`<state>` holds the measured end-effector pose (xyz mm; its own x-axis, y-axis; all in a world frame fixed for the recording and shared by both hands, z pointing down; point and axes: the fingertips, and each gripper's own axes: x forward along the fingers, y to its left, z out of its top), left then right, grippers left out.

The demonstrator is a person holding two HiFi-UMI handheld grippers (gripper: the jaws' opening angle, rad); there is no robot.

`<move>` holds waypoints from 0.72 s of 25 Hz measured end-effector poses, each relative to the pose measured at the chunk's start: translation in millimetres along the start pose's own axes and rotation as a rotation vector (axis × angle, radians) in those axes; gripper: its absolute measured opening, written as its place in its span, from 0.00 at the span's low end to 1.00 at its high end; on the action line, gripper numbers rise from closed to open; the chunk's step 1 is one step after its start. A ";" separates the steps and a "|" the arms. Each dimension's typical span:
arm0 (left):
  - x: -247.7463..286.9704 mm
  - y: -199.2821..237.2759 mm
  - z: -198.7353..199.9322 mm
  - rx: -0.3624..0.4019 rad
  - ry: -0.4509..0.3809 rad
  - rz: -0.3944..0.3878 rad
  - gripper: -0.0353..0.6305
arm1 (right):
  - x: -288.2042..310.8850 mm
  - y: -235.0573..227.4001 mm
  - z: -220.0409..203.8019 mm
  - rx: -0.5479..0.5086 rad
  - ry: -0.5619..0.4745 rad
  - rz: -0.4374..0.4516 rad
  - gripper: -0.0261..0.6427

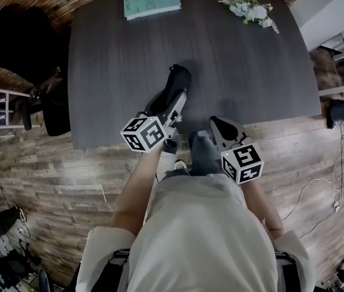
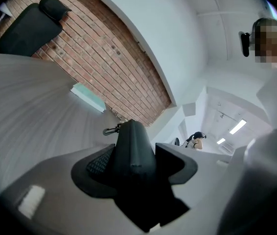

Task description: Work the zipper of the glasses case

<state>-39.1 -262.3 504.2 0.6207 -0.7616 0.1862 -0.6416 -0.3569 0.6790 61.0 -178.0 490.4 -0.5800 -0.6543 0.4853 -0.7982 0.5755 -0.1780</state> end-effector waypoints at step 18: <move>105.3 66.7 -32.3 0.049 0.241 0.204 0.44 | 57.3 -61.9 18.4 0.036 0.006 0.021 0.04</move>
<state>-2.1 -348.8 592.0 0.5622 -0.6720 0.4820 -0.7811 -0.2400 0.5764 74.1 -260.2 513.4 -0.5955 -0.6396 0.4861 -0.7914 0.5708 -0.2185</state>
